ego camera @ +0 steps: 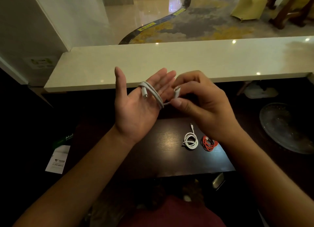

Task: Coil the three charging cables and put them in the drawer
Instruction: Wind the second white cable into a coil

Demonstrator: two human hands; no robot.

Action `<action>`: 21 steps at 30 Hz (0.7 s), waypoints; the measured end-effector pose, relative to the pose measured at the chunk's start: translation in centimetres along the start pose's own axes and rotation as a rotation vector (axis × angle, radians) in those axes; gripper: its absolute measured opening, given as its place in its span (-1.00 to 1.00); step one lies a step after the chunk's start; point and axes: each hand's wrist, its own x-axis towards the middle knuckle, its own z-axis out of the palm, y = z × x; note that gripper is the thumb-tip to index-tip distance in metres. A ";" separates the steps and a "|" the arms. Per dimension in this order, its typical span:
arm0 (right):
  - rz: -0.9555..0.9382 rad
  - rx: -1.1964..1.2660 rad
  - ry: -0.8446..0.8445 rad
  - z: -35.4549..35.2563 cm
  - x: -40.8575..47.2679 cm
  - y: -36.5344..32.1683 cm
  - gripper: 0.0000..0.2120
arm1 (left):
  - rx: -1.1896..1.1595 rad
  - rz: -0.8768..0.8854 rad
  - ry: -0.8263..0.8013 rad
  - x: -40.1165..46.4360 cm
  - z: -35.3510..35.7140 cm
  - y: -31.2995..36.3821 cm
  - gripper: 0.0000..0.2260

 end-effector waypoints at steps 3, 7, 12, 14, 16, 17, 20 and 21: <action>0.140 0.196 -0.019 0.0 -0.4 -0.4 -0.89 | -0.043 0.042 0.014 -0.9 0.0 0.4 -0.03; 0.213 0.235 -0.101 1.6 -1.2 -0.6 -0.93 | -0.138 0.109 0.018 -1.2 0.0 1.8 0.01; 0.179 0.179 -0.220 2.5 -0.8 -0.7 -0.92 | -0.255 0.126 0.050 -0.9 0.5 3.2 0.02; 0.213 0.243 -0.258 2.9 -0.6 -0.6 -0.95 | -0.306 0.147 0.072 -0.4 0.7 3.7 0.01; 0.205 0.345 -0.196 2.4 -0.1 -0.8 -0.91 | -0.269 0.113 0.047 -0.1 0.8 4.0 0.00; 0.198 0.403 -0.153 1.8 0.3 -1.0 -0.90 | -0.253 0.085 0.016 -0.1 0.8 4.0 0.01; 0.176 0.454 -0.081 0.2 1.0 -1.5 -0.94 | -0.264 0.011 -0.059 -0.6 0.6 3.8 0.05; 0.162 0.450 -0.076 0.0 1.0 -1.5 -0.93 | -0.264 -0.003 -0.058 -0.7 0.5 3.7 0.06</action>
